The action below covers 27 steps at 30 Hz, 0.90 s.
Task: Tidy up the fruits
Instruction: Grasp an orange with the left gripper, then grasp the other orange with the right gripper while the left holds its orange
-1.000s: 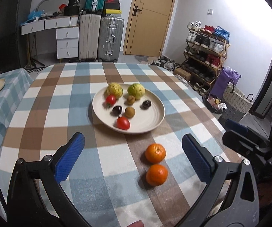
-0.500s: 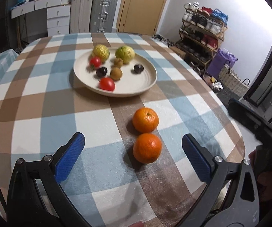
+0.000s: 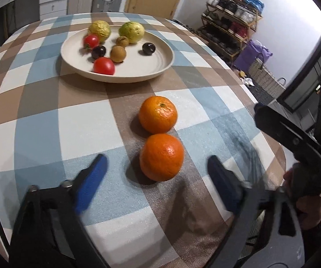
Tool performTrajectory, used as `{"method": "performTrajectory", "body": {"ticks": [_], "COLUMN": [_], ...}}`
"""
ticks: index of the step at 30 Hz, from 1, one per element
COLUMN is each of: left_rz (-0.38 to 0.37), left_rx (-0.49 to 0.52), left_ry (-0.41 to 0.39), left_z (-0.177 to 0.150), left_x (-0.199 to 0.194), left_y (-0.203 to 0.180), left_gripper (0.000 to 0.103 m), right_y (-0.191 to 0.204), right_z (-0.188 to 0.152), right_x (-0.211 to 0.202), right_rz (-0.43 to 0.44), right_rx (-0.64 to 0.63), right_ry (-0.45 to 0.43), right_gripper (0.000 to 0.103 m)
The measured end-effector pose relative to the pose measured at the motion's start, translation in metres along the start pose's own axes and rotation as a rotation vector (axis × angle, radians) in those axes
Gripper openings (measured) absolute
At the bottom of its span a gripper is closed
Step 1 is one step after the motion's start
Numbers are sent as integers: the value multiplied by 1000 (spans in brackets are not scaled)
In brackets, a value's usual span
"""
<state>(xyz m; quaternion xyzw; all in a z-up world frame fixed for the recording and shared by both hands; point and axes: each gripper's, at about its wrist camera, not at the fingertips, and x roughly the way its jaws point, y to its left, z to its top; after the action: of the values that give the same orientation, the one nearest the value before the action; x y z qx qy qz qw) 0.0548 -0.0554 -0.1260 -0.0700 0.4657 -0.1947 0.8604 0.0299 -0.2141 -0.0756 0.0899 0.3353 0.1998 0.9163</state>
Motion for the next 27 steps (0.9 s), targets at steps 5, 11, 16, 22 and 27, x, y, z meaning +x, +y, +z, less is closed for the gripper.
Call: {"method": "performTrajectory", "body": {"ticks": [5, 11, 16, 22, 27], "left_rz": [-15, -34, -47, -56, -56], "left_rx": [0, 21, 29, 13, -22], "left_ry": [-10, -34, -43, -73, -119], "left_z": [0, -4, -4, -4, -2], "left_x": [-3, -9, -16, -28, -46], "left_y": [4, 3, 2, 10, 28], "left_gripper": [42, 34, 34, 34, 34], "right_y": [-3, -4, -1, 5, 11], "right_z": [0, -1, -1, -2, -3], "right_x": [0, -2, 0, 1, 5], "right_rz": [-12, -12, -14, -10, 3], "right_rx": [6, 10, 2, -7, -14], "right_ry": [-7, -6, -1, 21, 48], "right_gripper": [103, 103, 103, 103, 103]}}
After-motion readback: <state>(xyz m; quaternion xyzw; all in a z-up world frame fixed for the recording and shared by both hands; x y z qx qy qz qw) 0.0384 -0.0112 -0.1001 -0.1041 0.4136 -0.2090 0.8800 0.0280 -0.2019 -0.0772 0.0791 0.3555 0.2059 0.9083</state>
